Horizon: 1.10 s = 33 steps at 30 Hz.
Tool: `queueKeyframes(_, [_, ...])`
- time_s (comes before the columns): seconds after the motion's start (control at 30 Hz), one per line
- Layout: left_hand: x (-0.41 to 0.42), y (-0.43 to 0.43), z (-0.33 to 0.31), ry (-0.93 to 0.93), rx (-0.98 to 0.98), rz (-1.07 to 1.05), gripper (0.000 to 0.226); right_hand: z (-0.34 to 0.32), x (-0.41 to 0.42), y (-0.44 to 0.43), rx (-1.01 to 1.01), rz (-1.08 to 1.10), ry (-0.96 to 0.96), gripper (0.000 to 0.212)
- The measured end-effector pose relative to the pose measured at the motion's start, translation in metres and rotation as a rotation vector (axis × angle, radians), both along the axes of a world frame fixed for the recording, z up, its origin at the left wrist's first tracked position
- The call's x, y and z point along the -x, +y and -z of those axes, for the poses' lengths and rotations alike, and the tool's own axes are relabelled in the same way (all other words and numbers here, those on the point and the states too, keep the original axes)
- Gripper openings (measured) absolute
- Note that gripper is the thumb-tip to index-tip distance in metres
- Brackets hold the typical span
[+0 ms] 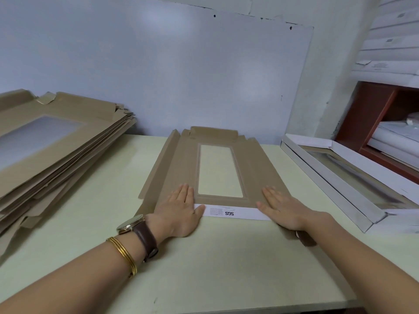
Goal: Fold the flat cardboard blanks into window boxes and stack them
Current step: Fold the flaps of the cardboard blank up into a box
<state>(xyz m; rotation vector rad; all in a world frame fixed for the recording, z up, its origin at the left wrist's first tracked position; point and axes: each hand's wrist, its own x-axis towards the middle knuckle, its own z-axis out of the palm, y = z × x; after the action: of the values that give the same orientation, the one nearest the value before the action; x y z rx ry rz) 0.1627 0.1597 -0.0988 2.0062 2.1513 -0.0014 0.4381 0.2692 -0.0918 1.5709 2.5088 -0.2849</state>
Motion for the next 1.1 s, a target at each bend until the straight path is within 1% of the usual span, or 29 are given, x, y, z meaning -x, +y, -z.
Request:
queueKeyframes(0.13, [0.0,0.001,0.001,-0.005,-0.014,-0.002,0.07,0.003,-0.014,0.006,-0.009,0.016,0.018,0.081])
queueKeyframes(0.47, [0.003,0.002,0.004,-0.019,-0.027,-0.001,0.064,0.008,-0.014,0.002,-0.056,0.0,0.034,0.066])
queueKeyframes(0.83, [0.012,0.006,-0.001,0.01,-0.037,0.004,0.06,0.008,-0.007,-0.017,-0.119,0.029,0.068,0.066])
queueKeyframes(0.9, [0.015,0.007,-0.005,0.046,-0.098,0.009,0.045,0.008,-0.003,-0.025,-0.131,0.047,0.073,0.067])
queueKeyframes(0.97, [0.014,0.006,-0.009,0.043,-0.179,0.011,0.03,0.006,0.003,-0.034,-0.159,0.063,0.047,0.067])
queueKeyframes(1.0, [0.012,0.005,-0.01,0.026,-0.223,0.026,0.028,0.005,0.007,-0.039,-0.194,0.069,0.021,0.067])
queueKeyframes(1.1, [-0.001,0.004,-0.01,0.014,-0.334,0.148,0.042,0.004,0.027,-0.057,-0.343,0.097,-0.039,0.062])
